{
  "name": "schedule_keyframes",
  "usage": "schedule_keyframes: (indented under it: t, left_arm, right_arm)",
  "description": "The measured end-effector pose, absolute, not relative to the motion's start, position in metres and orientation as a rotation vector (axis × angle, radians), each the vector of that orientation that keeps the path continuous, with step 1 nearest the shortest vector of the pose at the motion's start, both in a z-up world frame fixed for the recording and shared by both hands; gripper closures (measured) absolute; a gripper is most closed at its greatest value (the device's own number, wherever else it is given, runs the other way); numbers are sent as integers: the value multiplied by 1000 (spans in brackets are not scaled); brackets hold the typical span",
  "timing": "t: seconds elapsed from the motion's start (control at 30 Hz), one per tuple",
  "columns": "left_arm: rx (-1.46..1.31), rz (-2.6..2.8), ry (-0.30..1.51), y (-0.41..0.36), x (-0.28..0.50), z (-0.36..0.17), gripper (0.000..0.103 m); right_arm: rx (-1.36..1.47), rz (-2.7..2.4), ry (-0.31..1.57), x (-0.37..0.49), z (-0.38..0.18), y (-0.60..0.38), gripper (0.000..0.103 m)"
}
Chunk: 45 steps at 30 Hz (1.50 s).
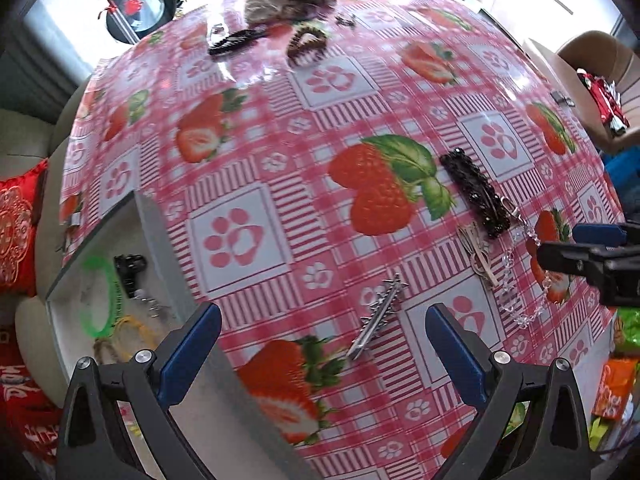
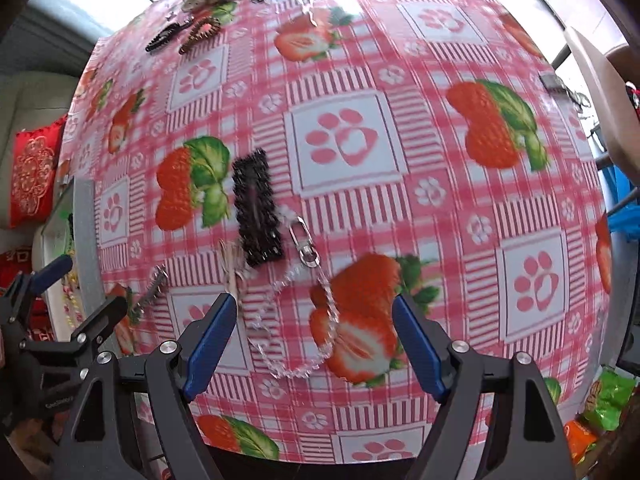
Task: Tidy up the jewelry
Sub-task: 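Move the left tool to the silver spiky hair clip while the right tool approaches the silver chain, then grasp the silver spiky hair clip with the left tool while the right tool grasps the silver chain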
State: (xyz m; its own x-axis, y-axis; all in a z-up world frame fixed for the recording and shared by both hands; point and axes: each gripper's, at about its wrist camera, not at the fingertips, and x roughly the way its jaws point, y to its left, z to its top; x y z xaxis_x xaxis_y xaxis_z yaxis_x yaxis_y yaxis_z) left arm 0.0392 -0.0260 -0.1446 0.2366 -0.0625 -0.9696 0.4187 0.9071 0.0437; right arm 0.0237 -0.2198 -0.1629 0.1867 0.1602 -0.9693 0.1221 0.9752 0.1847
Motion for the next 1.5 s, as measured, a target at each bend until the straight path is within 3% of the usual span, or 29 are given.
schedule_keyframes:
  t: [0.1, 0.2, 0.3, 0.43, 0.73, 0.97, 1.0, 1.03, 1.07, 1.13, 1.5]
  left_arm:
    - [349, -347, 1310, -33, 38, -152, 0]
    - [365, -352, 1342, -39, 39, -161, 8]
    - [371, -351, 1361, -42, 37, -169, 8]
    - [380, -342, 1378, -43, 38, -178, 8]
    - [329, -320, 1408, -40, 48, -189, 10]
    - [332, -401, 1389, -51, 38, -185, 49]
    - [333, -407, 1383, -53, 37, -184, 60]
    - [331, -408, 1380, -54, 37, -183, 71]
    - [327, -408, 1382, -55, 37, -182, 74]
    - [299, -406, 1388, -53, 37, -181, 80]
    - [95, -363, 1368, -16, 48, -151, 80]
  right_arm:
    - [233, 23, 1397, 18, -169, -221, 21]
    - [210, 6, 1395, 15, -173, -220, 21]
    - [180, -14, 1393, 14, -178, -218, 21]
    - [138, -41, 1385, 13, -183, -216, 33]
    - [88, -17, 1331, 29, -182, -200, 35]
    - [-31, -41, 1326, 36, -185, -176, 57]
    - [-33, -36, 1328, 36, -184, -174, 61]
    - [-37, -32, 1330, 36, -184, -171, 70]
    - [-39, -25, 1330, 36, -183, -168, 83]
    - [-30, -21, 1336, 36, -182, -166, 87]
    - [211, 36, 1303, 34, -157, -198, 88]
